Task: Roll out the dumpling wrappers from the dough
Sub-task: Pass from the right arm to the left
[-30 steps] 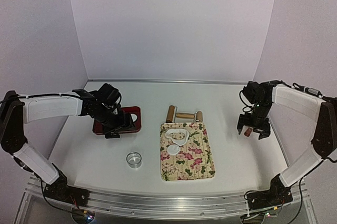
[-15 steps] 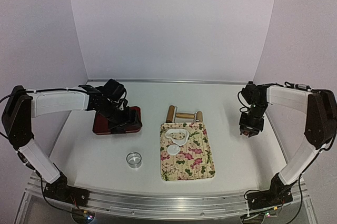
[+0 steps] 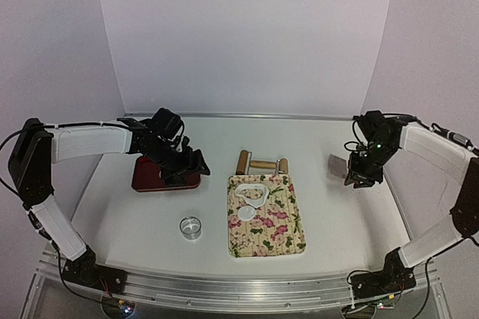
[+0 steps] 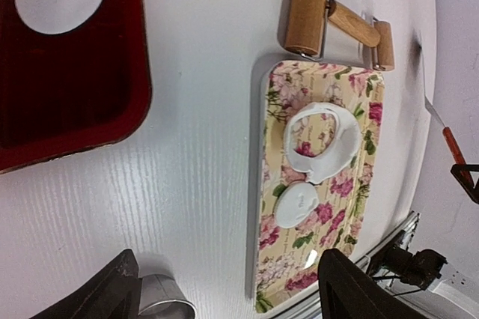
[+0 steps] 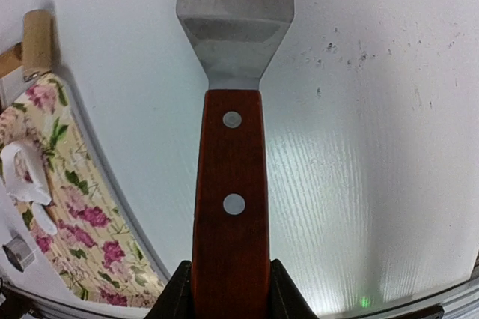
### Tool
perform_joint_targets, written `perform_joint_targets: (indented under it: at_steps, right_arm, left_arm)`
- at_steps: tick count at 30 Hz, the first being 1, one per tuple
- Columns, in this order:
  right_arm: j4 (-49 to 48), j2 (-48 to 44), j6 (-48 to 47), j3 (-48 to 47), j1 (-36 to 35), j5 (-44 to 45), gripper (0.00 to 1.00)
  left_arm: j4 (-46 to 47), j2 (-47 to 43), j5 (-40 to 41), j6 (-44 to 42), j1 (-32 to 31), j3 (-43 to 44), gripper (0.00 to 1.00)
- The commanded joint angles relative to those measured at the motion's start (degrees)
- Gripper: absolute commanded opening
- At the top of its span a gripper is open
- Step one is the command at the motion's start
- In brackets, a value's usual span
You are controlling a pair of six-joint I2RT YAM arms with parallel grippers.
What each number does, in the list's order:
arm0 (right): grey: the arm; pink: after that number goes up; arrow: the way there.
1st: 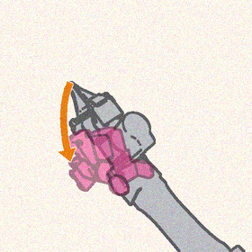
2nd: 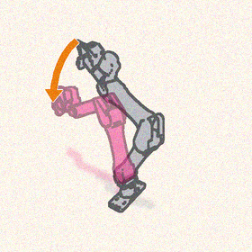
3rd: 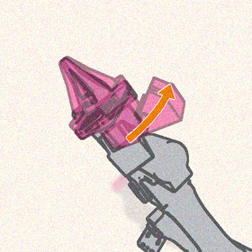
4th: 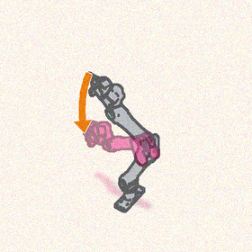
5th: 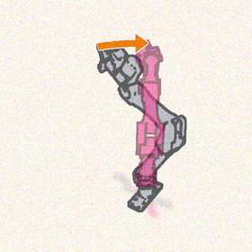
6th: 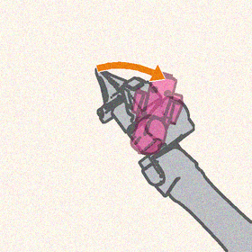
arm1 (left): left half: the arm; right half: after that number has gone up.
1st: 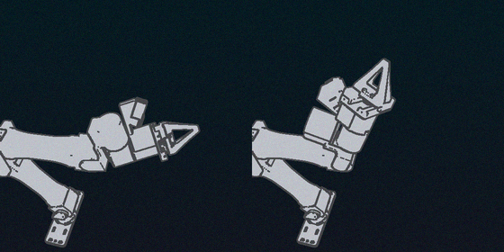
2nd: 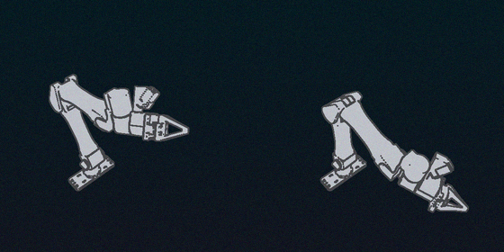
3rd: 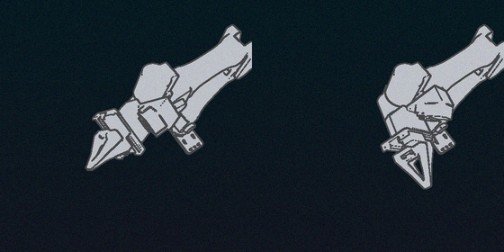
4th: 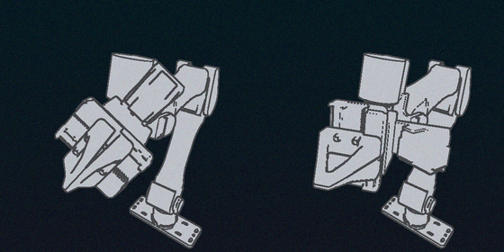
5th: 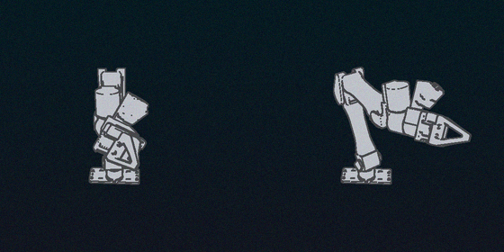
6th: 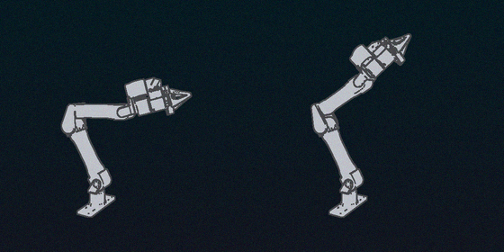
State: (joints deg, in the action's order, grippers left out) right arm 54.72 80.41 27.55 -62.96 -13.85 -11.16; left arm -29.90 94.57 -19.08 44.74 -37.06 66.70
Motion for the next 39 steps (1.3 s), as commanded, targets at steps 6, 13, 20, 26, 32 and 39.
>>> perform_joint_targets:
  at_steps: [6, 13, 20, 26, 32, 39]
  right_arm:
    - [3.1, -10.3, -13.2, -4.7, -1.2, -15.1, 0.00]
    - [3.1, -11.5, -14.0, -4.8, -1.9, -16.2, 0.00]
    - [-0.2, -10.9, -15.6, -0.4, -2.8, -16.4, 0.00]
    - [-0.7, -11.6, -16.5, -0.1, -4.4, -16.2, 0.00]
    - [-1.4, -13.4, -15.1, 0.2, -6.5, -15.4, 0.00]
    - [-2.6, -14.8, -13.4, 1.2, -8.9, -14.7, 0.00]
  left_arm:
    - [14.5, 2.3, -12.5, 2.1, 0.0, 5.1, 0.82]
    - [18.8, 6.5, -16.5, 2.9, -2.3, 6.7, 0.83]
    - [24.1, 12.9, -18.2, 4.8, -6.2, 10.0, 0.84]
    - [23.0, 22.0, -17.9, 11.7, -9.2, 18.7, 0.83]
    - [24.5, 27.6, -18.1, 19.9, -10.3, 23.8, 0.83]
    - [25.1, 32.3, -16.2, 26.8, -12.3, 28.9, 0.82]
